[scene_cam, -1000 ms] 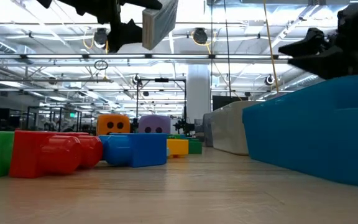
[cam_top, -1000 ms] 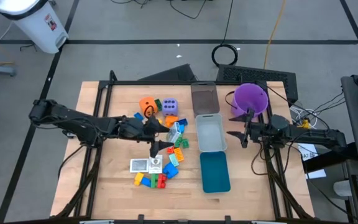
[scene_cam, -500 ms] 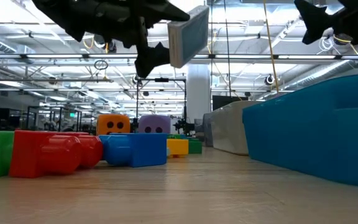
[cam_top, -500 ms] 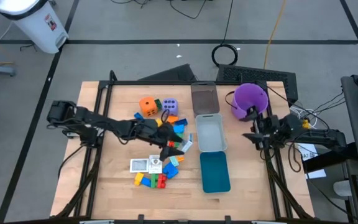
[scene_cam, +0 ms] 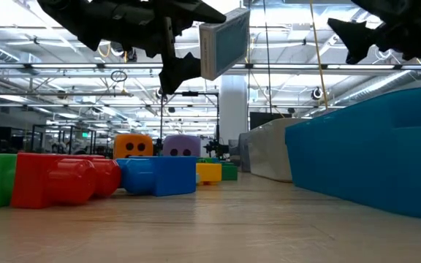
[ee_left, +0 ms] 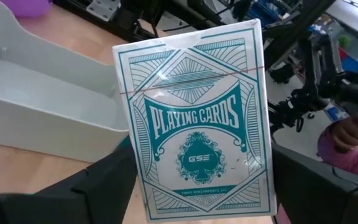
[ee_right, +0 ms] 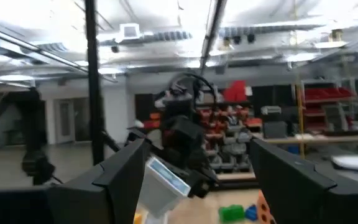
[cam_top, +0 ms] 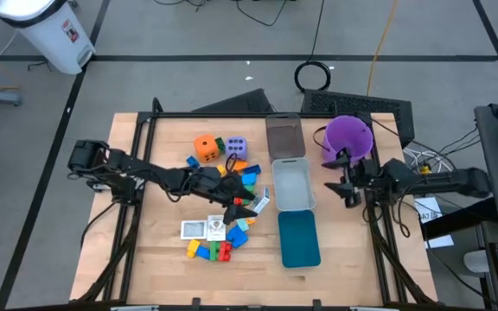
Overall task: Pick & Place Toys
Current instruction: Put the blue deck of cards into the blue bin
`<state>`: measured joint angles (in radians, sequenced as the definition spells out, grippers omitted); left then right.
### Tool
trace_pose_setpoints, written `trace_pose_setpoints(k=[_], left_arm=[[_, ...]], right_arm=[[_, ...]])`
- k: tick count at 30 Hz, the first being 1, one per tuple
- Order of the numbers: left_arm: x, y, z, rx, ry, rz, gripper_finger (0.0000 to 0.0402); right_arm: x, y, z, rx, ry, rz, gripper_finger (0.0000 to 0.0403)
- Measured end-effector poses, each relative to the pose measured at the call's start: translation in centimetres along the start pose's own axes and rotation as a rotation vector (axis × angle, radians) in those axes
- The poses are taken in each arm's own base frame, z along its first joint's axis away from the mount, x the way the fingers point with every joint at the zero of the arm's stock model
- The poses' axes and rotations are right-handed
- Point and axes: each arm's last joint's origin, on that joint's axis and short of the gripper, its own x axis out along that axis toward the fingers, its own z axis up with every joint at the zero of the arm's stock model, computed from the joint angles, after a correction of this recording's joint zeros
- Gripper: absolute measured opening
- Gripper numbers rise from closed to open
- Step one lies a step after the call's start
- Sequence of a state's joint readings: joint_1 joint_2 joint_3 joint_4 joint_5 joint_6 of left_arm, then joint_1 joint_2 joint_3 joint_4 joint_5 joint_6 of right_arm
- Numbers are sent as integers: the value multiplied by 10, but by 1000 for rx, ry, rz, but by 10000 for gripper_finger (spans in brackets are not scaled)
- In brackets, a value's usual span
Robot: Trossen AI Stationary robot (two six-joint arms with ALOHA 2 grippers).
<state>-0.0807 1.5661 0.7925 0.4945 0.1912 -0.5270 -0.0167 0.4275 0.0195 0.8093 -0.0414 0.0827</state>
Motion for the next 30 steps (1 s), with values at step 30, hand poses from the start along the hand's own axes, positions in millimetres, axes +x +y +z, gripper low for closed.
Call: trace_pose_setpoints(k=[30], left_arm=[[0,-4,-8,6,114,-91,236]], right_arm=[[145,28,-63,-354,466,133,263]])
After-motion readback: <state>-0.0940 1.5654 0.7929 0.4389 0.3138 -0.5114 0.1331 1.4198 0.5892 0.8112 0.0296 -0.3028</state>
